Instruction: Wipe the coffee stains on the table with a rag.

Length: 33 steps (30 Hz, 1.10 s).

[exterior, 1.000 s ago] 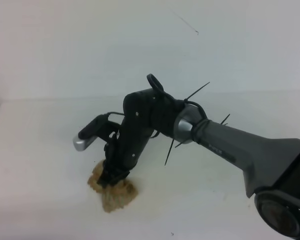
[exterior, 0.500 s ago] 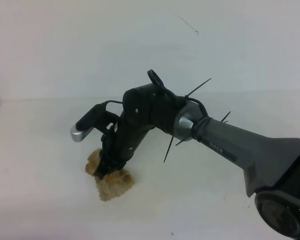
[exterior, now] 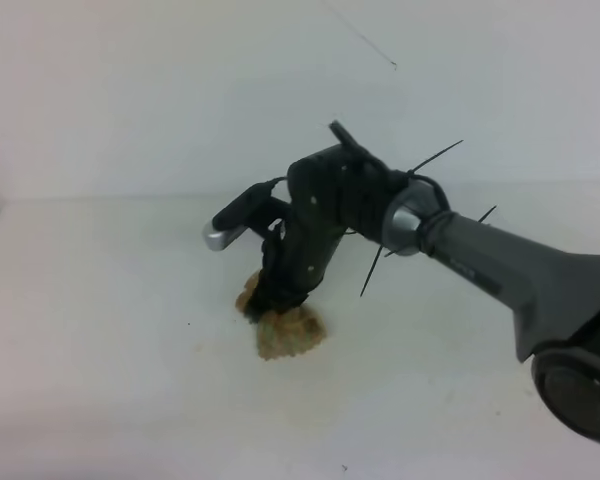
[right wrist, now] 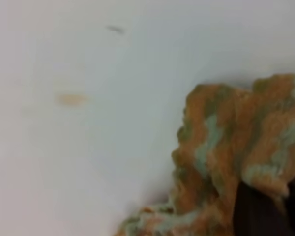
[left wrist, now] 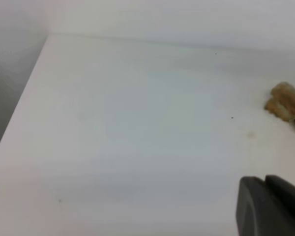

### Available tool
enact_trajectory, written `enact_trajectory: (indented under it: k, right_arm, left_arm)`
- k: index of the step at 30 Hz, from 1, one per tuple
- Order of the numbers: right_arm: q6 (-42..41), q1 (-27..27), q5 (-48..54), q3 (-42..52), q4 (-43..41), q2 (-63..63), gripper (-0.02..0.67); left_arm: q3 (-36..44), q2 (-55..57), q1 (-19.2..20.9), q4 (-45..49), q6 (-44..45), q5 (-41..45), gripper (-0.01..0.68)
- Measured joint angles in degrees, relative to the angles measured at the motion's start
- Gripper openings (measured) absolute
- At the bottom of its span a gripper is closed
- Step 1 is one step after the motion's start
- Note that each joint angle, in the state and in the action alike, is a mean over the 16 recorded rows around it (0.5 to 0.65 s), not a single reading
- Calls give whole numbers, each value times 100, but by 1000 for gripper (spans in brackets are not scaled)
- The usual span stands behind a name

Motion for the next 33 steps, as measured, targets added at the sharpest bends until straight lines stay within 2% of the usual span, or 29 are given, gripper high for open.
enact_trajectory:
  k: [7,13,19,27,33]
  right_arm:
    - [148,-301,151,123,-148,-440,46]
    - [112,-532,2,773,-81,-1185,46]
    - [244,-833,-736,2238,-94,-2125,46]
    - [414,-1207,-2274,4571,-55,-3141,44]
    - [439,-1305,-3231,5555,136,-3366,44]
  left_arm:
    - [0,0,0,0,0,0,-3]
    - [0,0,0,0,0,0,-3]
    - [0,0,0,0,0,0,-3]
    - [0,0,0,0,0,0,-3]
    - [0,0,0,0,0,0,-2]
